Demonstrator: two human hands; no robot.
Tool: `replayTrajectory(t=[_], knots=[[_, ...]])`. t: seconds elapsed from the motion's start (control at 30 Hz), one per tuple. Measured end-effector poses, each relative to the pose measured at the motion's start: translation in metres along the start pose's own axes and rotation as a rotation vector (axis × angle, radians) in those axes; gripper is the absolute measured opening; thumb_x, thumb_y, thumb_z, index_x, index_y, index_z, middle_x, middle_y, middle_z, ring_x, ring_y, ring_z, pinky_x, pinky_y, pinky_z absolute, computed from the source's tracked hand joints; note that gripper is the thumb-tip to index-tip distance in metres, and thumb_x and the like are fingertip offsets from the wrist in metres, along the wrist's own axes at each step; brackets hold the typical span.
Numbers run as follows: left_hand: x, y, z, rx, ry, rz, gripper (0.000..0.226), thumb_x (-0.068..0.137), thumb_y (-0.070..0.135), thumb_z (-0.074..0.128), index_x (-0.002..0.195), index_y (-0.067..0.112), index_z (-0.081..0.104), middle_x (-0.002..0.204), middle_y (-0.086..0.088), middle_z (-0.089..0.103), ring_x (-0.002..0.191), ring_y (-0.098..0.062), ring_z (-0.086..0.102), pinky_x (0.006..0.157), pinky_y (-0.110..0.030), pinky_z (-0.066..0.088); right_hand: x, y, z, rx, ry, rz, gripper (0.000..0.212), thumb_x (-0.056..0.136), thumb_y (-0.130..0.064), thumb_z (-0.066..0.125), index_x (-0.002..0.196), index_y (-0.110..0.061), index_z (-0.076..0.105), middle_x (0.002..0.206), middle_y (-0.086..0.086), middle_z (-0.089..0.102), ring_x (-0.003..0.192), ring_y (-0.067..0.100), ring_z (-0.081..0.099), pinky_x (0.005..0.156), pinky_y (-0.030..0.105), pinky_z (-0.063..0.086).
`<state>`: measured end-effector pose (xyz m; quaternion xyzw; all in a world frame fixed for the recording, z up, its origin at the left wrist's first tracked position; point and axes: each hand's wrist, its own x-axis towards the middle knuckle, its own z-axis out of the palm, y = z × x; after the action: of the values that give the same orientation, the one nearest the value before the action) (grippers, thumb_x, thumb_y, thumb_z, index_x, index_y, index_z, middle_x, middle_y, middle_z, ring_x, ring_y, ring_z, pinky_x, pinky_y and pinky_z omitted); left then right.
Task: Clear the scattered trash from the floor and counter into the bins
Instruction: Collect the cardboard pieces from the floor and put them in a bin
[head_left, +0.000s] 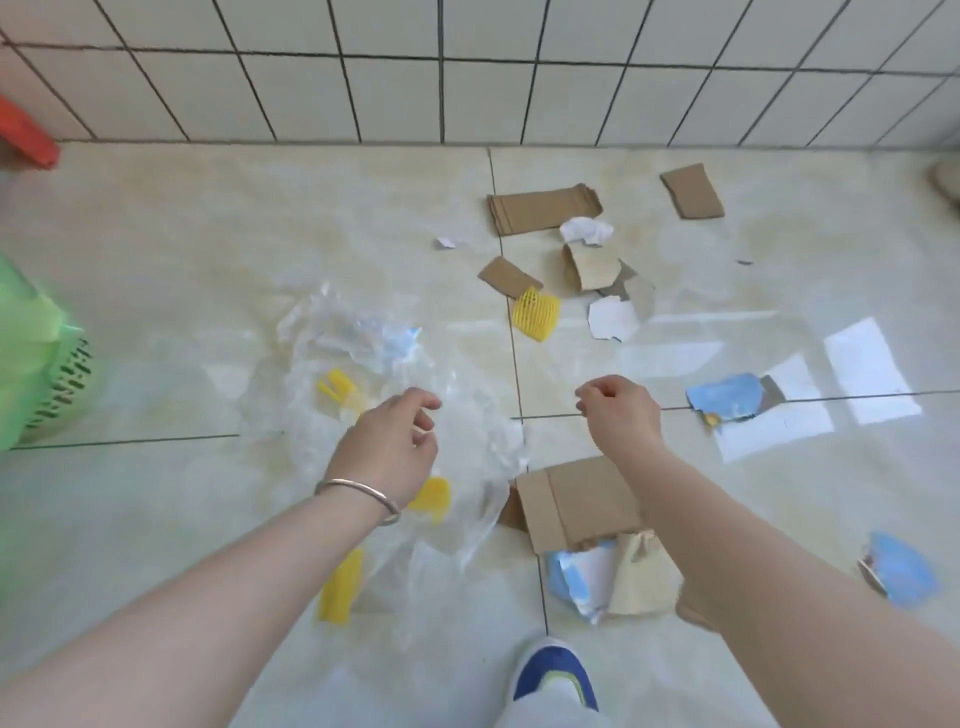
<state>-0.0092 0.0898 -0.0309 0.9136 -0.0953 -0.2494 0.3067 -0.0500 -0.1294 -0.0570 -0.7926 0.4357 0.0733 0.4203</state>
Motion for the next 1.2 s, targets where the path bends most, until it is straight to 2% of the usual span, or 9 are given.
replayTrajectory(t=[0.13, 0.23, 0.3, 0.4, 0.47, 0.53, 0.7, 1.0, 1.2], knots=[[-0.006, 0.016, 0.085, -0.185, -0.267, -0.084, 0.033, 0.085, 0.003, 0.047, 0.112, 0.018, 0.061, 0.099, 0.0, 0.067, 0.092, -0.019, 0.068, 0.088, -0.026, 0.05, 0.014, 0.071, -0.007, -0.052, 0.049, 0.153, 0.024, 0.089, -0.02, 0.048, 0.109, -0.016, 0.062, 0.112, 0.004, 0.064, 0.097, 0.023, 0.054, 0.079, 0.027, 0.04], [-0.011, 0.022, 0.144, -0.181, -0.528, -0.3, 0.032, 0.087, 0.009, 0.049, 0.116, 0.011, 0.062, 0.117, -0.01, 0.067, 0.103, -0.022, 0.062, 0.093, -0.026, 0.047, 0.018, 0.112, -0.001, -0.153, -0.005, 0.219, 0.034, 0.086, -0.021, 0.053, 0.12, -0.015, 0.054, 0.122, 0.007, 0.055, 0.109, 0.026, 0.054, 0.087, 0.033, 0.043], [-0.011, 0.02, 0.179, -0.199, -0.618, -0.522, 0.034, 0.09, 0.015, 0.052, 0.119, 0.0, 0.058, 0.123, -0.018, 0.062, 0.093, -0.024, 0.062, 0.082, -0.028, 0.05, 0.022, 0.129, 0.003, -0.173, -0.015, 0.241, 0.044, 0.085, -0.025, 0.058, 0.126, -0.014, 0.048, 0.128, 0.009, 0.047, 0.116, 0.027, 0.05, 0.094, 0.035, 0.041], [-0.003, 0.012, 0.204, -0.499, -0.413, -0.915, 0.064, 0.072, 0.043, 0.066, 0.117, -0.002, 0.058, 0.12, -0.024, 0.063, 0.097, -0.03, 0.066, 0.08, -0.027, 0.052, 0.028, 0.144, 0.005, -0.195, -0.008, 0.283, 0.061, 0.083, -0.032, 0.064, 0.135, -0.014, 0.038, 0.134, 0.01, 0.041, 0.126, 0.029, 0.04, 0.099, 0.036, 0.037], [0.007, -0.001, 0.218, -0.553, -0.18, -1.032, 0.093, 0.044, 0.061, 0.066, 0.113, 0.001, 0.058, 0.111, -0.021, 0.067, 0.104, -0.034, 0.066, 0.093, -0.04, 0.052, 0.032, 0.149, 0.007, -0.233, -0.015, 0.306, 0.068, 0.081, -0.037, 0.066, 0.138, -0.015, 0.034, 0.136, 0.01, 0.039, 0.128, 0.029, 0.037, 0.101, 0.039, 0.036], [0.014, 0.001, 0.214, -0.552, -0.008, -1.101, 0.104, 0.046, 0.062, 0.073, 0.122, -0.004, 0.046, 0.118, -0.022, 0.062, 0.11, -0.036, 0.061, 0.098, -0.042, 0.047, 0.037, 0.151, 0.01, -0.249, -0.047, 0.314, 0.071, 0.079, -0.04, 0.067, 0.138, -0.017, 0.034, 0.135, 0.008, 0.04, 0.128, 0.028, 0.039, 0.103, 0.042, 0.039], [0.029, 0.005, 0.209, -0.422, 0.228, -1.038, 0.069, 0.071, 0.034, 0.076, 0.122, -0.002, 0.046, 0.125, -0.022, 0.056, 0.119, -0.036, 0.052, 0.094, -0.039, 0.041, 0.041, 0.146, 0.022, -0.161, -0.101, 0.308, 0.072, 0.076, -0.038, 0.07, 0.136, -0.018, 0.036, 0.132, 0.005, 0.048, 0.12, 0.027, 0.05, 0.097, 0.047, 0.045], [0.058, -0.002, 0.215, -0.465, 0.109, -1.035, 0.044, 0.083, 0.039, 0.063, 0.107, 0.003, 0.064, 0.116, -0.015, 0.065, 0.111, -0.033, 0.058, 0.092, -0.034, 0.042, 0.035, 0.135, 0.034, -0.008, -0.205, 0.236, 0.054, 0.086, -0.021, 0.057, 0.136, -0.016, 0.036, 0.127, 0.004, 0.053, 0.113, 0.021, 0.054, 0.091, 0.032, 0.044], [0.062, 0.008, 0.211, -0.486, 0.236, -1.025, 0.038, 0.085, 0.033, 0.062, 0.106, 0.001, 0.064, 0.114, -0.013, 0.066, 0.108, -0.034, 0.06, 0.089, -0.033, 0.042, 0.039, 0.135, 0.038, 0.13, -0.154, 0.408, 0.043, 0.086, -0.026, 0.062, 0.125, -0.013, 0.047, 0.122, 0.005, 0.058, 0.099, 0.02, 0.055, 0.087, 0.031, 0.046]])
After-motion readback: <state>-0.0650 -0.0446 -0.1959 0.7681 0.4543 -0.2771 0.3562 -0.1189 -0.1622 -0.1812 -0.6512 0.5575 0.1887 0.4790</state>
